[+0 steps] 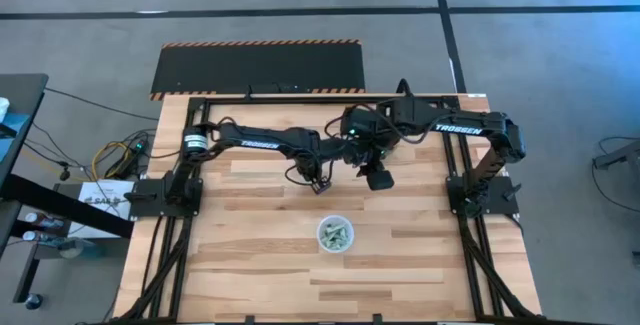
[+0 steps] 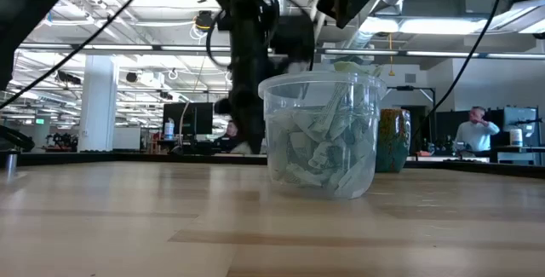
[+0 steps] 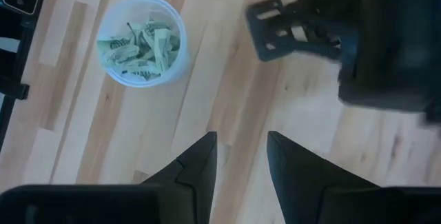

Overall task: Pick and place Stevia / Truvia into bins
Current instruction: Put the green stevia packet into the transparent container

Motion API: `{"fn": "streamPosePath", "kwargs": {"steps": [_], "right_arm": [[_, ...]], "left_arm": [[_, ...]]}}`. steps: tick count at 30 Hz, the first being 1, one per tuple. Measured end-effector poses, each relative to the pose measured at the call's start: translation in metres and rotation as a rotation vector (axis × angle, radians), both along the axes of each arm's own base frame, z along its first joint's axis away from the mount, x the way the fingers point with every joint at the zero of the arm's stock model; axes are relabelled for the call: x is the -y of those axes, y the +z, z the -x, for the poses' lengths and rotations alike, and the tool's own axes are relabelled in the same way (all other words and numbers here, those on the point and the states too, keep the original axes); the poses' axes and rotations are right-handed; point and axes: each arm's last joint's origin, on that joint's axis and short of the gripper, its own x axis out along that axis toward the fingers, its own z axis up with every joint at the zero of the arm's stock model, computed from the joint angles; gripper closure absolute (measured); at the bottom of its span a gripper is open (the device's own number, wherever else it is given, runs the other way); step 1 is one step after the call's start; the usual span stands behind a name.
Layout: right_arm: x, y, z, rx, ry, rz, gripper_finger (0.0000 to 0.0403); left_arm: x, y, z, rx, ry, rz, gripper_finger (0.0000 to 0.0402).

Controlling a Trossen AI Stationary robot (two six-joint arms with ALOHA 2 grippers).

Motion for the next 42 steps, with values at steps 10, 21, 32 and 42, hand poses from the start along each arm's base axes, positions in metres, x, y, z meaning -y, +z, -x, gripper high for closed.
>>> {"fn": "streamPosePath", "kwargs": {"steps": [10, 21, 32, 42], "right_arm": [[0.017, 0.046, 0.046, 0.151, -0.072, 0.022, 0.0283], [0.034, 0.048, 0.095, 0.277, -0.193, 0.048, 0.0283], [0.036, 0.041, 0.112, 0.318, -0.247, 0.047, 0.0283], [0.036, 0.041, 0.113, 0.315, -0.254, 0.043, 0.0283]], "left_arm": [[0.042, 0.099, 0.009, 0.344, -0.171, -0.028, 0.0401], [0.13, 0.12, 0.004, 0.562, -0.505, 0.125, 0.0401], [0.151, 0.091, -0.008, 0.508, -0.472, 0.151, 0.0396], [0.15, 0.091, -0.009, 0.504, -0.425, 0.168, 0.035]]}}
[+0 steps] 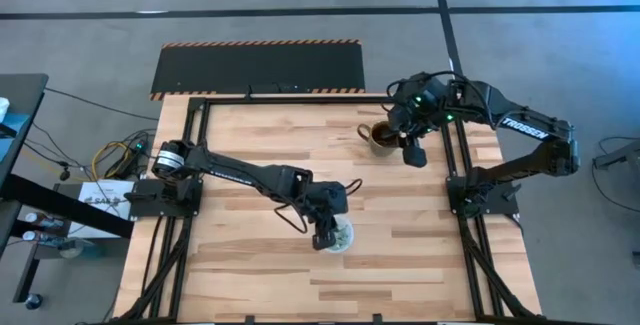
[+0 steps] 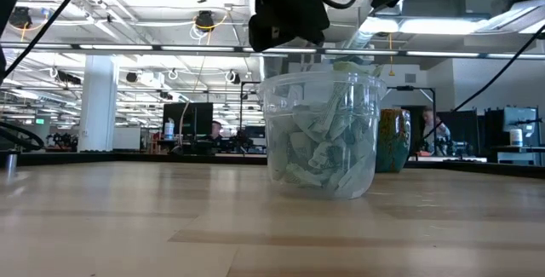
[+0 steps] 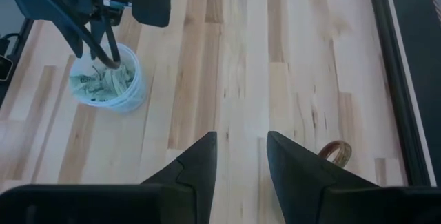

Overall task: Pick and place Stevia / Truvia into bins
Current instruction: Put the green stevia packet into the transparent container, then return to Home Position

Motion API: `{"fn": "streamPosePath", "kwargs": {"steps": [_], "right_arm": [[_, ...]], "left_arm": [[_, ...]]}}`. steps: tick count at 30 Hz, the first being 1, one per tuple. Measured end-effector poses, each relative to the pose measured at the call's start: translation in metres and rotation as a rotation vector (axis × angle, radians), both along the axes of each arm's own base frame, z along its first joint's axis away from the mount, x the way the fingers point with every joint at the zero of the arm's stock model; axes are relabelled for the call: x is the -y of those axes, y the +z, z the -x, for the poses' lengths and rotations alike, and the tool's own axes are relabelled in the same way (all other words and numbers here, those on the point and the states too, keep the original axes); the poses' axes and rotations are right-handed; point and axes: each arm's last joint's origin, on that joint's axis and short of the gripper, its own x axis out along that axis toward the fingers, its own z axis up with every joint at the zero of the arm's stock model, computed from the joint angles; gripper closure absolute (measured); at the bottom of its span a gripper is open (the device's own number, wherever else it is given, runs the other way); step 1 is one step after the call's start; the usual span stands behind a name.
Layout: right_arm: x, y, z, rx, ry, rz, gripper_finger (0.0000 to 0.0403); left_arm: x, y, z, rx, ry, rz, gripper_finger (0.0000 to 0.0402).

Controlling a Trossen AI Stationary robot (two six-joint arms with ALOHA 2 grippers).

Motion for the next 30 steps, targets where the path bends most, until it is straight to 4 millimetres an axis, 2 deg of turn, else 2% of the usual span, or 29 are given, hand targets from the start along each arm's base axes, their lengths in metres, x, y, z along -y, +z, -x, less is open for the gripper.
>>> {"fn": "streamPosePath", "kwargs": {"steps": [7, 13, 16, 21, 26, 30], "right_arm": [[0.0, 0.0, 0.0, 0.0, 0.0, 0.0, 0.0283], [0.0, 0.0, 0.0, 0.0, 0.0, 0.0, 0.0283], [0.0, 0.0, 0.0, -0.001, 0.0, 0.0, 0.0283], [0.0, 0.0, 0.0, -0.001, 0.0, -0.001, 0.0283], [0.0, 0.0, 0.0, -0.003, -0.006, -0.006, 0.0283], [0.0, 0.0, 0.0, -0.006, -0.011, -0.011, 0.0283]], "left_arm": [[-0.006, 0.0, 0.0, -0.04, 0.066, 0.075, 0.0304], [-0.024, 0.003, -0.001, -0.078, 0.119, 0.214, 0.0302], [-0.034, 0.018, -0.001, -0.041, 0.111, 0.205, 0.0311], [-0.059, 0.065, 0.0, 0.088, 0.067, 0.098, 0.0332], [-0.093, 0.14, 0.017, 0.327, 0.139, -0.181, 0.0355], [-0.11, 0.195, 0.04, 0.503, 0.164, -0.376, 0.037]]}}
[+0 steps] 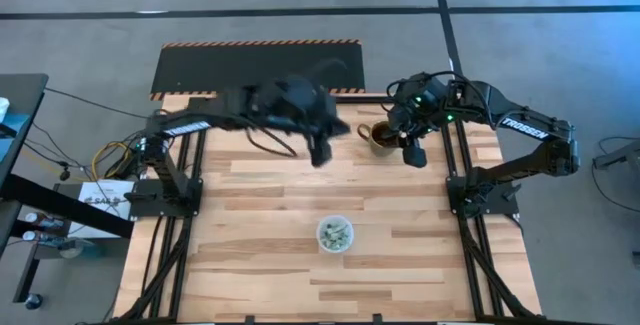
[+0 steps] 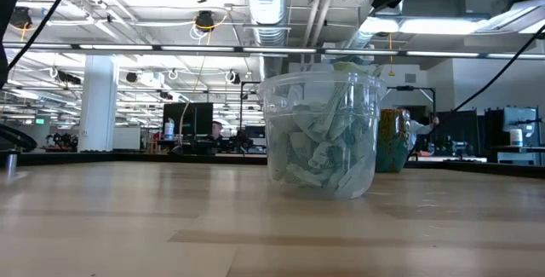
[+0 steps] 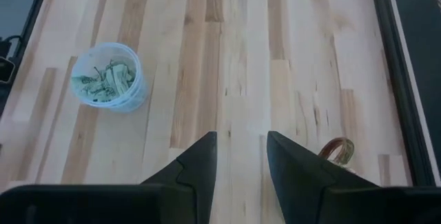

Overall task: Pick and place Stevia / Truvia into bins
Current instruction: Return to Home Position

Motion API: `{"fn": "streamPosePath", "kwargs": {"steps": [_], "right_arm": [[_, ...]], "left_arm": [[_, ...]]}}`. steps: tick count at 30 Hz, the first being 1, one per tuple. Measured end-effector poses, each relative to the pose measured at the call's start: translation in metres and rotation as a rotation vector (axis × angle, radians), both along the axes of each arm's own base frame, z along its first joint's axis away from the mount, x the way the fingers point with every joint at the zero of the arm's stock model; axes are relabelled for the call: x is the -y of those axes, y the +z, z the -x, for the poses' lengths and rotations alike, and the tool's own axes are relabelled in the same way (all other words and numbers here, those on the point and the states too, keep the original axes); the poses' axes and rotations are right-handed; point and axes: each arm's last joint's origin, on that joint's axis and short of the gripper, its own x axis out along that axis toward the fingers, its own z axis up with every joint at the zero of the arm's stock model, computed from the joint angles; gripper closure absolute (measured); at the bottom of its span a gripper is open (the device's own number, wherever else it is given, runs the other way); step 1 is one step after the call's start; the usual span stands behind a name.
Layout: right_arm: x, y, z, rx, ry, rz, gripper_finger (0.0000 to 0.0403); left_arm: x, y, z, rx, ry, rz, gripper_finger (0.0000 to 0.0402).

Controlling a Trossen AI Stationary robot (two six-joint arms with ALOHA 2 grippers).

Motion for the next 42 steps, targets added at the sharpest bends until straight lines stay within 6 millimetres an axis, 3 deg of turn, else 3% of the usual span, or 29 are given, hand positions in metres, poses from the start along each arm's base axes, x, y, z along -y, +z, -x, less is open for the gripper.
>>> {"fn": "streamPosePath", "kwargs": {"steps": [4, 12, 17, 25, 32, 35, 42], "right_arm": [[0.0, 0.0, 0.0, -0.009, -0.046, -0.041, 0.0283], [-0.001, 0.0, 0.0, -0.008, -0.102, -0.108, 0.0283], [-0.003, 0.004, -0.003, 0.054, -0.074, -0.219, 0.0301], [-0.013, 0.03, 0.014, 0.249, -0.025, -0.242, 0.0396], [-0.026, 0.062, 0.052, 0.488, -0.005, -0.188, 0.04], [-0.031, 0.072, 0.071, 0.563, -0.009, -0.149, 0.0399], [-0.041, 0.08, 0.104, 0.664, -0.047, -0.109, 0.0402]], "left_arm": [[-0.015, 0.033, 0.028, 0.093, -0.011, -0.08, 0.0381], [-0.048, 0.066, 0.095, 0.15, -0.042, -0.023, 0.0395], [-0.047, 0.071, 0.122, 0.108, -0.038, -0.056, 0.0401], [-0.034, 0.088, 0.159, 0.177, -0.122, -0.078, 0.0401], [-0.029, 0.095, 0.174, 0.21, -0.108, -0.086, 0.0401], [-0.03, 0.092, 0.169, 0.216, -0.107, -0.073, 0.0401], [-0.035, 0.047, 0.134, 0.239, -0.116, -0.021, 0.0401]]}}
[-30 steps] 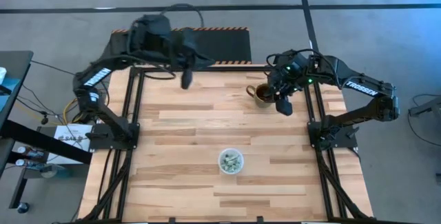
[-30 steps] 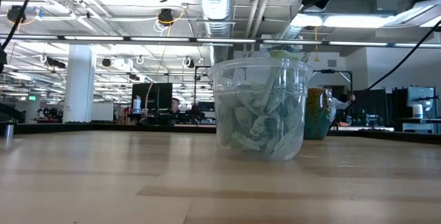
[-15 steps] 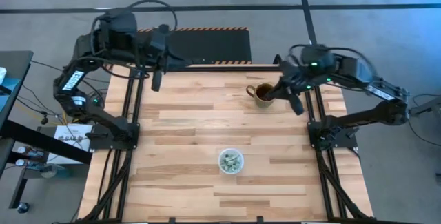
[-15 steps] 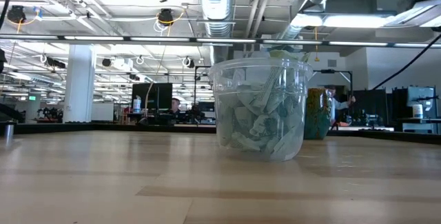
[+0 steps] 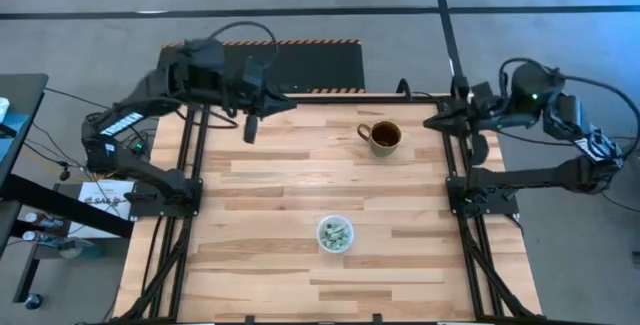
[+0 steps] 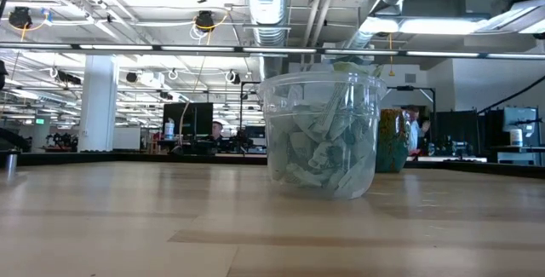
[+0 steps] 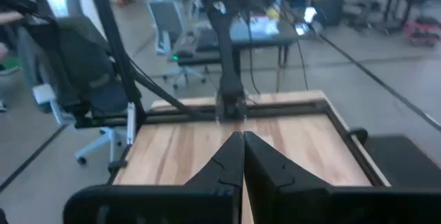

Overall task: Pick and place Stevia / Truvia into bins
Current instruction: Return to Home Position

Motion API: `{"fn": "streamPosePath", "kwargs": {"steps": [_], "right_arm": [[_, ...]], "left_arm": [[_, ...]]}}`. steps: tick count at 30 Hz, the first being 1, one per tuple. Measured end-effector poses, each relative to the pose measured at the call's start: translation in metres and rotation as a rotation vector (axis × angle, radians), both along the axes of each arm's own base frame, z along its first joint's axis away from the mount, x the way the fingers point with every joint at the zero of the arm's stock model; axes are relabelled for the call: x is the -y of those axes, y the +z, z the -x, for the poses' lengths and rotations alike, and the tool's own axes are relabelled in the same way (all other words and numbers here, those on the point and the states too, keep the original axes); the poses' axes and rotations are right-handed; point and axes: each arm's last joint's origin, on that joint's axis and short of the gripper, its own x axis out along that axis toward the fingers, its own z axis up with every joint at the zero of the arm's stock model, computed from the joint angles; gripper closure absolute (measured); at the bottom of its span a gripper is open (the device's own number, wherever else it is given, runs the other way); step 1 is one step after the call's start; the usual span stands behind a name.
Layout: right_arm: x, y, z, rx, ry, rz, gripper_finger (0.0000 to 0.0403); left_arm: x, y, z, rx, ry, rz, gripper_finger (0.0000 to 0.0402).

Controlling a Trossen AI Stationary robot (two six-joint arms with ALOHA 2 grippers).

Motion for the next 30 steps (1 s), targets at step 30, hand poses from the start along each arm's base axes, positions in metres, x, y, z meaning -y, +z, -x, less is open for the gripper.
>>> {"fn": "streamPosePath", "kwargs": {"steps": [30], "right_arm": [[-0.022, -0.047, 0.095, 0.524, -0.16, -0.015, 0.0403]], "left_arm": [[0.037, -0.088, 0.171, 0.554, 0.291, 0.001, 0.0401]]}}
